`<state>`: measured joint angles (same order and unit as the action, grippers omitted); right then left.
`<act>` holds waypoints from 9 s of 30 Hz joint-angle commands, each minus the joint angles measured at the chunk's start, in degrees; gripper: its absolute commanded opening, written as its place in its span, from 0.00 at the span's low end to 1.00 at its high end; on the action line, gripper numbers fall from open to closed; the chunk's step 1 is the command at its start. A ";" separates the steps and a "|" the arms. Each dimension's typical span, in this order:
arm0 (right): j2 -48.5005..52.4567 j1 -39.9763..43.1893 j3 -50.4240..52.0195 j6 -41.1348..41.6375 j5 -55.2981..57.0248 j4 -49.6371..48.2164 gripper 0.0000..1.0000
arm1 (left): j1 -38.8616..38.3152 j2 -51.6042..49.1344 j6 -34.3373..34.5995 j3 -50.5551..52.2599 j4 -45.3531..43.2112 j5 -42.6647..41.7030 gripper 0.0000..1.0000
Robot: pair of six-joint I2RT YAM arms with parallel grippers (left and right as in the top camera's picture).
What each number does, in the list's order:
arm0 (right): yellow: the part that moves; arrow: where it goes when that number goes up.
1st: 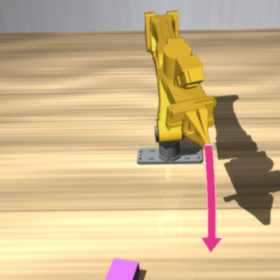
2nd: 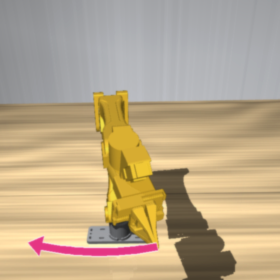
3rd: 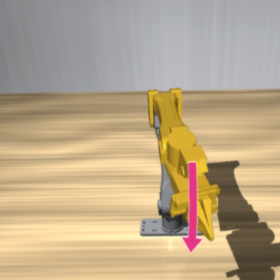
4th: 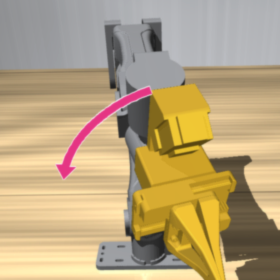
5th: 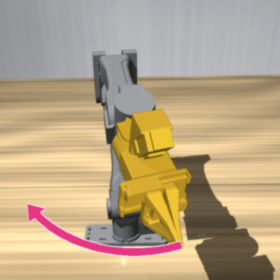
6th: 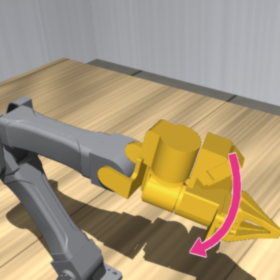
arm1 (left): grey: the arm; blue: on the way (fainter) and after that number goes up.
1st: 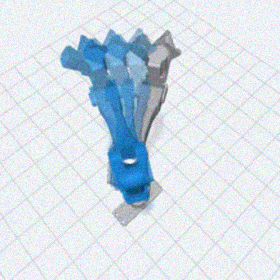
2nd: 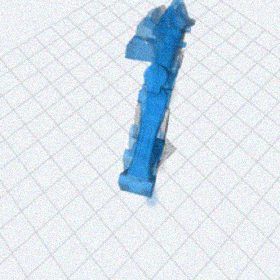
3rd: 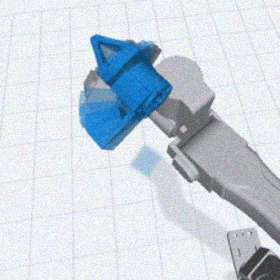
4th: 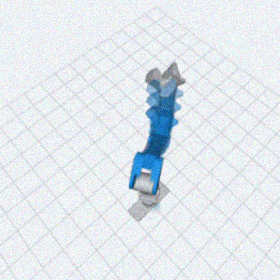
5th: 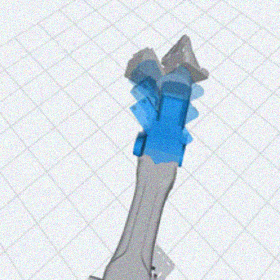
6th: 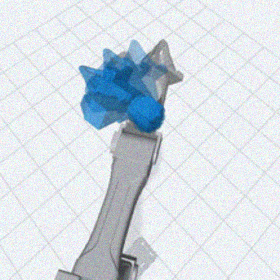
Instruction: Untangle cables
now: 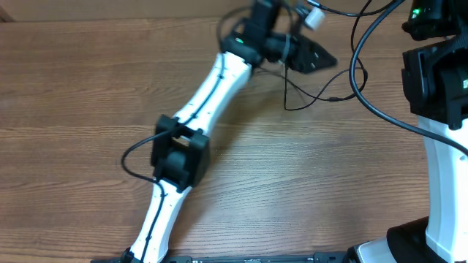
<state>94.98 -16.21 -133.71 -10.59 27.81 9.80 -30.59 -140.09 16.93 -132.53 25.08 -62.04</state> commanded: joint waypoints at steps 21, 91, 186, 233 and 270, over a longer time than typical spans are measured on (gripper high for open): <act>-0.79 2.14 -1.01 -0.22 2.14 2.10 0.04 | 0.57 -2.10 -3.80 -0.68 4.90 -5.11 0.67; 7.93 55.93 -0.11 7.65 -19.85 6.23 0.04 | 8.26 15.08 -0.15 -3.63 24.13 58.03 0.04; 31.06 64.59 9.84 40.52 -48.48 46.27 0.92 | 8.17 15.06 -8.22 -3.61 31.39 57.64 0.04; 26.73 34.77 58.07 24.26 -12.09 31.28 0.04 | 8.81 15.06 -8.24 -3.61 31.56 56.26 0.04; 26.64 43.12 42.36 24.09 -44.57 25.03 0.04 | 8.83 15.04 -6.62 -3.61 27.45 56.41 0.04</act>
<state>121.45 31.05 -85.67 13.50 -10.83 33.56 -22.35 -126.50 7.70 -135.06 53.93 -5.32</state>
